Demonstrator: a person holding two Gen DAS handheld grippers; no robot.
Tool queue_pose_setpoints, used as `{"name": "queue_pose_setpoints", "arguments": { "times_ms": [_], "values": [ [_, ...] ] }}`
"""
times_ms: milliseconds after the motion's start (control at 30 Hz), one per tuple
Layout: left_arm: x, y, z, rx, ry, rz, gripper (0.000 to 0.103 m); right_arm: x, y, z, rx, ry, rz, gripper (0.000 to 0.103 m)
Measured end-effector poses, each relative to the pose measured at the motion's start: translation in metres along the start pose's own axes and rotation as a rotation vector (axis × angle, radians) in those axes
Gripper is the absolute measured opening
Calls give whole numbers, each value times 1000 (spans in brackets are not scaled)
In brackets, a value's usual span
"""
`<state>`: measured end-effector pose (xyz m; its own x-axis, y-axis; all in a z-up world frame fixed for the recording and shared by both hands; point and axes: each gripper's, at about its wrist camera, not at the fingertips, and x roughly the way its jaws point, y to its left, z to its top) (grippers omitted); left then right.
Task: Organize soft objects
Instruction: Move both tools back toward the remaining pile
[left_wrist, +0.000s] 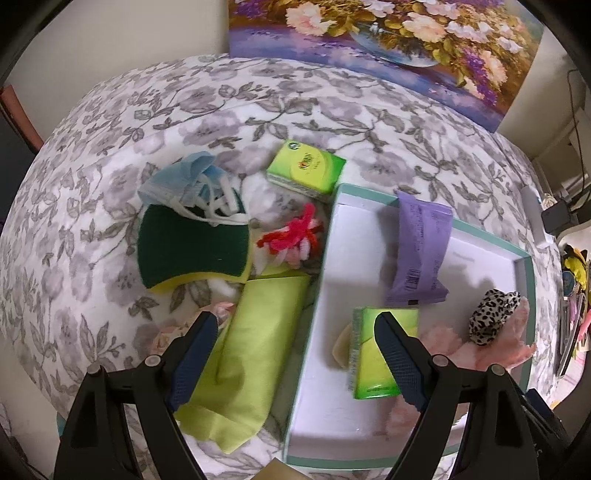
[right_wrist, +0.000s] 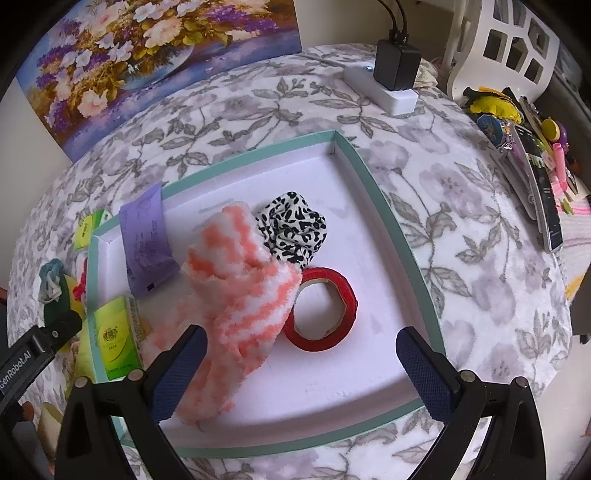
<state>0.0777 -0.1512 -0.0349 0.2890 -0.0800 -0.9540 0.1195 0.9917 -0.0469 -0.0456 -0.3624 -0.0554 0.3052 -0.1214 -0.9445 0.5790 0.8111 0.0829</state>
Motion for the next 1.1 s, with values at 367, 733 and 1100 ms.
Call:
{"name": "queue_pose_setpoints", "arguments": {
  "times_ms": [367,733,1100],
  "values": [
    [-11,71,18,-127,-33,94,87,-14,42,-10,-40,-24,-1,103],
    [-24,147,19,-223,-57,126,87,-28,125,-26,-176,-38,74,103],
    [-14,170,15,-270,-20,54,87,-24,176,-45,-291,-18,132,103]
  ]
}}
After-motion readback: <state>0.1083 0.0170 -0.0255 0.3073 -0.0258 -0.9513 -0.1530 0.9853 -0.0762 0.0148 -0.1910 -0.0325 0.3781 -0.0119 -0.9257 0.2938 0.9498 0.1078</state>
